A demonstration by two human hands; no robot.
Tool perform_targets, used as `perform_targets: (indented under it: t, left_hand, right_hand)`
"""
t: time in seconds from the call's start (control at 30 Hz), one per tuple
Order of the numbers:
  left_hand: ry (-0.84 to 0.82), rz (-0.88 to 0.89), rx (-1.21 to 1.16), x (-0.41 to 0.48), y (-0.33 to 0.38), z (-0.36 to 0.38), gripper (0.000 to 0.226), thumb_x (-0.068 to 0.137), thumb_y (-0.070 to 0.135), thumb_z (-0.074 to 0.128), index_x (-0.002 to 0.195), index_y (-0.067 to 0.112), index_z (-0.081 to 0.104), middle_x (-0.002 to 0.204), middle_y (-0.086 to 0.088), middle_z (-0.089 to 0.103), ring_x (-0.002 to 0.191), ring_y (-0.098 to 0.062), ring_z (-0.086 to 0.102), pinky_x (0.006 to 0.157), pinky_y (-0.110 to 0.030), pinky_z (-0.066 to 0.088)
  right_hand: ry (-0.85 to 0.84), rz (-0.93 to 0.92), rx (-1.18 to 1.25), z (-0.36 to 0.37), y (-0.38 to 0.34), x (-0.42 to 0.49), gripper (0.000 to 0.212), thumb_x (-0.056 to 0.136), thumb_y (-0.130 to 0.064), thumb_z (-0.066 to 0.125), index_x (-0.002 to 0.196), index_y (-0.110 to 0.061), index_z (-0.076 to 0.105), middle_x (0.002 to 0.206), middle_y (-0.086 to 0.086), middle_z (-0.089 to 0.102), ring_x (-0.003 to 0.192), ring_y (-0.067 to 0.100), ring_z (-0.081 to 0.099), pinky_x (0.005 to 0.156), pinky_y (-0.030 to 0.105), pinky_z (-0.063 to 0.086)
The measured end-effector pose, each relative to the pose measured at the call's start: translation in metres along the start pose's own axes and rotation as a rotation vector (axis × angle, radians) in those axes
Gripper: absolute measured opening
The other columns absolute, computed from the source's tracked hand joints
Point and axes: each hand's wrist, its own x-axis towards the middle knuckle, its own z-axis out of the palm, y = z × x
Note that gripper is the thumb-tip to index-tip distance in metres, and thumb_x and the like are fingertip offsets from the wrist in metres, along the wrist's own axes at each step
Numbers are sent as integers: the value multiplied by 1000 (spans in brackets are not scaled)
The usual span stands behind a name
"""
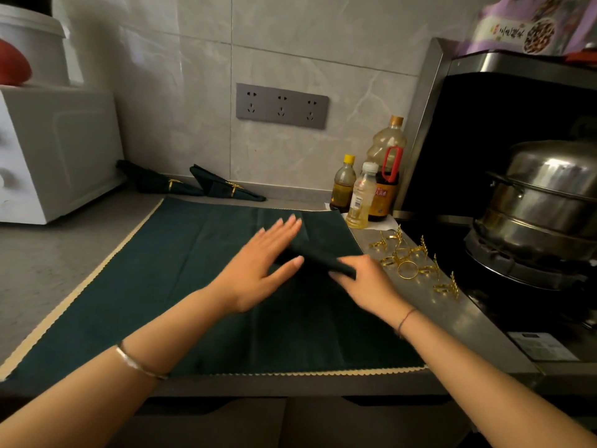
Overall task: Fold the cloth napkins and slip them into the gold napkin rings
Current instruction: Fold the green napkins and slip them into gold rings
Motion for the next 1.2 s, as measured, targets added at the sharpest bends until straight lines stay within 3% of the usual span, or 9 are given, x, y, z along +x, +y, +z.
perform_targets:
  t: [0.1,0.2,0.37,0.5,0.63,0.73,0.93,1.1,1.2]
  left_hand:
    - [62,134,147,-6,8,-23,76,89,65,31,151,30,5,158,13,-1,145,0,-8,118,-21,-7]
    - [-74,201,303,-15,7,-26,85,86,71,34,152,29,2,159,12,-5,144,-2,-13,119,-29,-7]
    - [-323,161,447,-29,-7,-5,93,81,78,37,150,34,-10,156,17,-15,141,0,-21,117,-29,-15]
    - [-461,16,269,-35,-10,16,87,86,71,38,150,36,-9,157,18,-8,143,3,-12,120,-32,-5]
    - [-519,-42,210,-34,-7,23,79,90,67,34,150,37,-6,158,18,-4,143,3,-8,119,-28,-6]
    - [-542,-46,262,-31,-3,26,77,91,66,31,151,35,-4,158,16,-4,144,-1,-7,118,-27,-7]
    - [-538,-35,366,-31,2,27,77,91,68,25,152,31,-3,159,13,-3,146,-5,-6,117,-29,-7]
    - [-551,-22,417,-28,2,28,75,92,67,23,152,31,-5,159,11,-4,146,-7,-6,117,-29,-8]
    - [-573,-1,413,-26,1,27,70,92,67,22,150,39,-5,160,9,-3,146,-9,-5,118,-32,-8]
  right_hand:
    - [-135,309,543,-12,-8,12,22,85,-16,68,106,-11,65,95,0,68,88,14,63,79,24,51]
    - [-387,480,817,-15,-13,16,21,83,-8,66,104,-10,65,93,5,72,87,19,67,80,30,54]
    - [-715,562,754,-3,-17,18,15,86,-11,63,101,-11,66,89,9,73,78,20,69,69,28,57]
    - [-785,585,657,5,-12,20,16,85,-14,65,101,-10,65,86,8,72,73,18,70,62,27,58]
    - [-774,593,549,4,-1,22,42,80,-21,71,118,-5,61,103,12,70,85,20,68,68,27,57]
    - [-614,478,454,-3,6,17,37,81,-26,72,115,-12,65,109,7,69,97,16,65,76,23,53]
    - [-98,-58,185,-13,14,-24,26,83,-24,70,107,-30,65,99,-17,65,93,3,63,74,12,50]
    - [-127,-427,-282,-5,13,-54,35,86,-36,64,120,-33,62,114,-23,59,103,-6,53,90,7,38]
    - [-82,-528,-395,3,16,-55,32,84,-29,67,116,-23,67,107,-12,67,99,4,60,87,18,47]
